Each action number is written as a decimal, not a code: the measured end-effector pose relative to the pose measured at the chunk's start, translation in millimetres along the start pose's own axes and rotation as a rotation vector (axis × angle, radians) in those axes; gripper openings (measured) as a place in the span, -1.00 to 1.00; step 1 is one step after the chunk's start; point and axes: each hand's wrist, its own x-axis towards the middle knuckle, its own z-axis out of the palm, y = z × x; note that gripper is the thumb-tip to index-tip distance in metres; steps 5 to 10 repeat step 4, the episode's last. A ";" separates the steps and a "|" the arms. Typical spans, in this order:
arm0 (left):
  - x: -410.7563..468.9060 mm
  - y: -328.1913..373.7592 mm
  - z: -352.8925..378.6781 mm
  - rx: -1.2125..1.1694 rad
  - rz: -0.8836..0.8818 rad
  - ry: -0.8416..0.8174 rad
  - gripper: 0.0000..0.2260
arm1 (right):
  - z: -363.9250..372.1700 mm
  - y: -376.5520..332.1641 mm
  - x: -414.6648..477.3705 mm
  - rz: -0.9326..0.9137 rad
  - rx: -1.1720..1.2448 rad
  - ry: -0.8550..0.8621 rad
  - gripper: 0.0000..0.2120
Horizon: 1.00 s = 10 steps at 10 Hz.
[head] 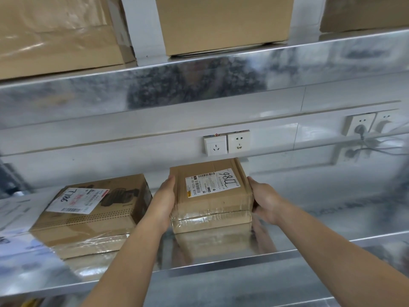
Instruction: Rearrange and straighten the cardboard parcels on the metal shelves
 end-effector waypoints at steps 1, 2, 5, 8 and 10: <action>-2.3 1.3 1.1 -0.006 0.037 0.001 -0.63 | -0.6 0.8 2.8 0.002 0.007 -0.014 -0.55; 4.3 -1.2 -1.1 0.018 0.031 -0.015 -0.65 | -2.6 0.9 2.7 0.003 0.012 -0.053 -0.54; 13.2 -4.4 -8.0 0.128 0.070 0.050 -0.46 | -3.8 2.6 -7.0 -0.025 0.000 0.037 -0.59; 13.2 -4.4 -8.0 0.128 0.070 0.050 -0.46 | -3.8 2.6 -7.0 -0.025 0.000 0.037 -0.59; 13.2 -4.4 -8.0 0.128 0.070 0.050 -0.46 | -3.8 2.6 -7.0 -0.025 0.000 0.037 -0.59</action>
